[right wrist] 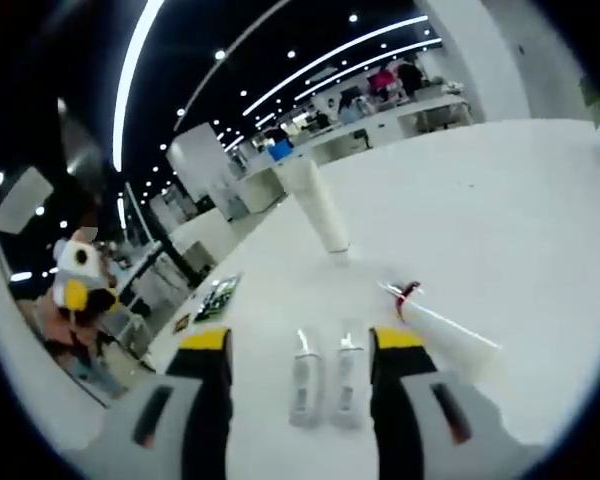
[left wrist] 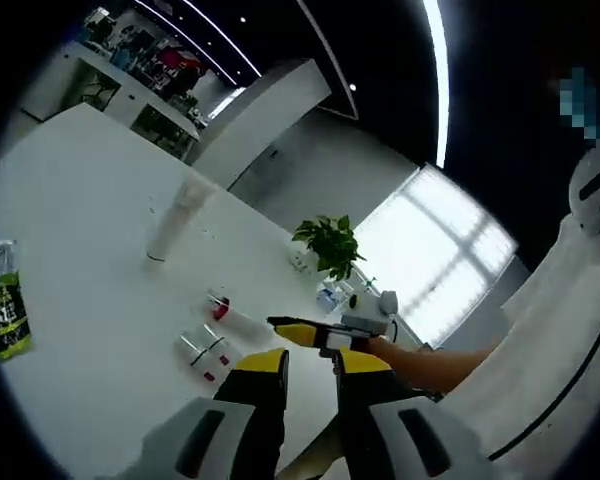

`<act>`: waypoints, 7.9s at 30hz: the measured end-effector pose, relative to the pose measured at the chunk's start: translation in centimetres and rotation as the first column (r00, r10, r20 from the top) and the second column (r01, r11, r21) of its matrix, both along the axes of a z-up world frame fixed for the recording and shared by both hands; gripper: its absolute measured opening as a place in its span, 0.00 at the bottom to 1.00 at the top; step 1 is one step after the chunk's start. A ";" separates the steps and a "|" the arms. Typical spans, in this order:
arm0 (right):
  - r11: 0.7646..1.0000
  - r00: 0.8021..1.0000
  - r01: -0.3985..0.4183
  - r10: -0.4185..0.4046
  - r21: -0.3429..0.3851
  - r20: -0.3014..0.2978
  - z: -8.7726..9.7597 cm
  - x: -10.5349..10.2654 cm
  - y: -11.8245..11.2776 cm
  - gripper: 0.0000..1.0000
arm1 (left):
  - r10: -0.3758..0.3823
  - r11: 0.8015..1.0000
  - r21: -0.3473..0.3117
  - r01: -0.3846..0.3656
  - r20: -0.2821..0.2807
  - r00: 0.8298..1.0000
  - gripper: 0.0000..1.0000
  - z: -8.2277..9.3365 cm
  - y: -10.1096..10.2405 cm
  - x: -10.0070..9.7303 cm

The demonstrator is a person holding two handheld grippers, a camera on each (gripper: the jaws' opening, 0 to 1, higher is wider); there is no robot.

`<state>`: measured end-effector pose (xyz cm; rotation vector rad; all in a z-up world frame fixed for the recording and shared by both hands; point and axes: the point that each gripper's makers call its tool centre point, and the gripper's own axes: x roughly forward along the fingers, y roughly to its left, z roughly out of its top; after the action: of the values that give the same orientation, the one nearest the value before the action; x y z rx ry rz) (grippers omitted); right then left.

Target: Arrange the skincare products in the storage area until every visible bottle or jar stands upright without overlapping.

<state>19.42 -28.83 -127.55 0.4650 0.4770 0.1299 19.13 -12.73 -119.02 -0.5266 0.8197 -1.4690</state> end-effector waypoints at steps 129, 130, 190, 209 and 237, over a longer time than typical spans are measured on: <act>0.694 0.682 -0.633 0.290 -0.342 -0.672 -12.4 3.6 -9.1 0.25 | 0.394 0.919 0.052 -0.391 -0.057 0.918 0.25 0.4 4.4 3.2; 0.700 0.684 -0.629 0.291 -0.338 -0.669 -12.4 3.6 -9.1 0.25 | 0.394 0.919 0.054 -0.392 -0.054 0.917 0.25 0.4 4.4 3.2; 0.924 0.905 -0.378 0.354 0.065 0.234 12.1 3.8 8.4 0.26 | 0.024 0.996 -0.090 -0.020 0.040 0.999 0.47 4.2 -7.2 3.8; 0.805 0.801 -0.570 0.500 0.165 0.330 14.9 2.8 13.8 0.26 | -0.087 0.948 -0.299 0.109 0.084 0.993 0.39 8.5 -6.9 3.1; 0.738 0.774 -0.614 0.492 0.281 0.400 16.8 4.7 15.3 0.29 | -0.091 0.932 -0.340 0.126 0.116 0.989 0.32 10.5 -6.1 4.3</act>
<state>24.13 -13.50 -110.76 0.6778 0.2713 0.8964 23.47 -18.79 -108.53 -0.6744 0.5181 -1.7417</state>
